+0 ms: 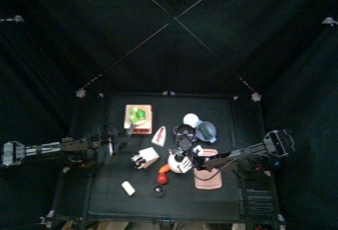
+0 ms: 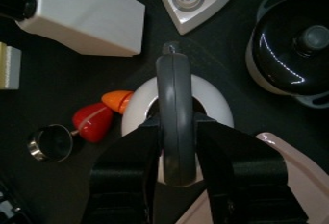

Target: Place kettle left of plate

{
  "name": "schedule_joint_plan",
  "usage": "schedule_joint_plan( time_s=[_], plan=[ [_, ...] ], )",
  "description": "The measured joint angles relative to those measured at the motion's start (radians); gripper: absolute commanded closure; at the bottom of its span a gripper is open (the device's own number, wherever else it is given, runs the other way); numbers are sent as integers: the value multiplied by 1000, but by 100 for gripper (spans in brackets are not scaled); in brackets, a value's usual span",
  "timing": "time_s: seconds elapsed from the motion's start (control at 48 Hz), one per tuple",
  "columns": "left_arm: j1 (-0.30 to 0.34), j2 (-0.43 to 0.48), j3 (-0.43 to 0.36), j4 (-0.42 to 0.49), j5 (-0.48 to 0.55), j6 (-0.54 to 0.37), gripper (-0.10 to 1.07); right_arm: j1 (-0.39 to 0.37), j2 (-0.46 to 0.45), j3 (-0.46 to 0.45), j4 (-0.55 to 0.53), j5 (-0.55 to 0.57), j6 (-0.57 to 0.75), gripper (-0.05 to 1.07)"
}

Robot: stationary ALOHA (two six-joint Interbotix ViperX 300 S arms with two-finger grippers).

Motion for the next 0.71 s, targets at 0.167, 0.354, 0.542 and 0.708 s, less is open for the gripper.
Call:
schedule_joint_plan(
  time_s=[0.167, 0.354, 0.542, 0.708],
  plan=[
    [2, 0, 0, 2, 0, 0, 11, 15, -21, 91, -67, -67, 15, 35],
    [0, -2, 0, 0, 0, 0, 11, 15, -21, 126, -81, -103, 15, 34],
    [0, 0, 0, 2, 0, 0, 11, 14, -20, 130, -110, -152, 15, 34],
    [0, -2, 2, 2, 0, 0, 11, -8, 2, 130, -144, -186, 15, 34]
  ],
)
